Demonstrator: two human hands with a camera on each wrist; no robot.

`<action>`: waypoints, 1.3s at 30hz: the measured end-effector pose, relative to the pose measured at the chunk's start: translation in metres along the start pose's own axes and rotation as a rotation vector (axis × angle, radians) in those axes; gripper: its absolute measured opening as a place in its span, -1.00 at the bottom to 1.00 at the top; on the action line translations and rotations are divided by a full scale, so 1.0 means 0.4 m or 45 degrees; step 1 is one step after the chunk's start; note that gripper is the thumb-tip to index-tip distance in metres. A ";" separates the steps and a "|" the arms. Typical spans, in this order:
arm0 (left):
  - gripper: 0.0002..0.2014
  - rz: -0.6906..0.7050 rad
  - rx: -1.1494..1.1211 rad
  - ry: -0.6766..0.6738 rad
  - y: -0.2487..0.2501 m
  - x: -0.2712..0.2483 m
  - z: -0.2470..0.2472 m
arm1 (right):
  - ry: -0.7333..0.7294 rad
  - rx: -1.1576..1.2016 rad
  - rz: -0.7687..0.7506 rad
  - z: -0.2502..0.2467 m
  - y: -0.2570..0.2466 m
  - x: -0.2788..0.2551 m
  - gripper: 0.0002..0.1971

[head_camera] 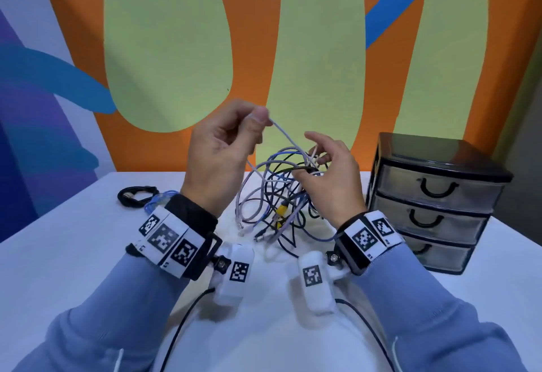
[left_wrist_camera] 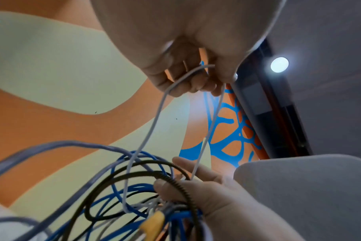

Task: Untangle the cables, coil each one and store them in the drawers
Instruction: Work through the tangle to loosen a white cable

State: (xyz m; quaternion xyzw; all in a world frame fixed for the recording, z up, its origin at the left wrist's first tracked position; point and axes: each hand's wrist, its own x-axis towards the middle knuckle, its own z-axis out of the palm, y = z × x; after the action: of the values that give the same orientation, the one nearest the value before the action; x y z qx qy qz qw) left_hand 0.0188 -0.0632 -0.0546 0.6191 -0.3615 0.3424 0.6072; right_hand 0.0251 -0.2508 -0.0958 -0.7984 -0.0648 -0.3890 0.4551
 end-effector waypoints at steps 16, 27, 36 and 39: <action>-0.80 -0.426 0.560 -0.054 -0.054 0.022 -0.059 | -0.129 0.313 0.242 0.006 0.020 -0.007 -0.75; -0.68 -0.283 0.784 -0.376 -0.031 -0.015 -0.001 | -0.266 0.361 0.034 0.013 -0.016 -0.028 -0.75; -0.87 -0.402 0.579 -0.205 -0.069 -0.006 -0.016 | -0.282 0.655 0.107 0.000 -0.034 -0.027 -0.82; -0.81 -0.449 0.508 -0.090 -0.070 -0.002 -0.021 | -0.190 0.770 0.185 -0.015 -0.043 -0.028 -0.78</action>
State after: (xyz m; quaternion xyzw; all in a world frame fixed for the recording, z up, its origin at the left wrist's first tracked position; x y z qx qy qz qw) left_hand 0.0425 -0.0549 -0.0692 0.7915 -0.1943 0.2740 0.5106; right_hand 0.0061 -0.2428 -0.0899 -0.6557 -0.1536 -0.2588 0.6925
